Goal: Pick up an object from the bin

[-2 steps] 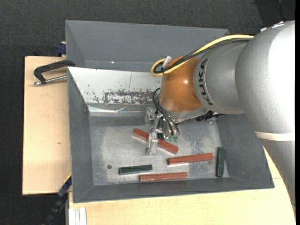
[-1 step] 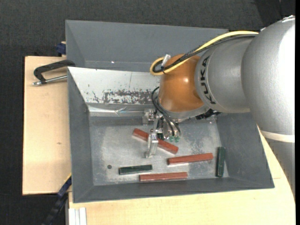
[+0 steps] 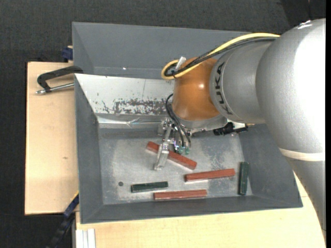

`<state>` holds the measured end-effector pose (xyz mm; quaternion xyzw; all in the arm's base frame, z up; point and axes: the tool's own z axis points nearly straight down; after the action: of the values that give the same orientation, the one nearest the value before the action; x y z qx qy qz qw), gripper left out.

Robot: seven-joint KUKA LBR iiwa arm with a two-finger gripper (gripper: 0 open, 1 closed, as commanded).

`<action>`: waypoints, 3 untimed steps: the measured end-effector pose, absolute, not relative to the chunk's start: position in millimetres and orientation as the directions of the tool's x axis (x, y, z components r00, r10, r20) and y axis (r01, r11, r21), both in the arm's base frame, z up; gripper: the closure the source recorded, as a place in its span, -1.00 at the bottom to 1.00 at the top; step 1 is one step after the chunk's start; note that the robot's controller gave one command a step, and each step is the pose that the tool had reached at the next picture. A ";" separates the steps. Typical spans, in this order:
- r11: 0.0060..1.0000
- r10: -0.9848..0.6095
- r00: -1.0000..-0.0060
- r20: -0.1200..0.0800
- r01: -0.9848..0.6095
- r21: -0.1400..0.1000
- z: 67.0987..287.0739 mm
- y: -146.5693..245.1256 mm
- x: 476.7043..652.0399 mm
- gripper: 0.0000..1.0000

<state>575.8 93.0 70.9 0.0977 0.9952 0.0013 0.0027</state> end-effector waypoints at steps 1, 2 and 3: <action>1.000 0.026 -1.000 0.000 0.026 0.001 72.3 88.0 570.1 1.00; 1.000 0.025 -1.000 0.000 0.025 0.001 72.3 88.0 570.1 1.00; 1.000 0.026 -1.000 0.000 0.026 0.002 72.8 88.1 570.1 1.00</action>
Offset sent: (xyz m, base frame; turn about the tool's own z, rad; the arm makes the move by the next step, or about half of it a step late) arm 0.0000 0.0000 0.0000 0.0000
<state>570.1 88.1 72.8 0.0129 0.9999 0.0008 0.0002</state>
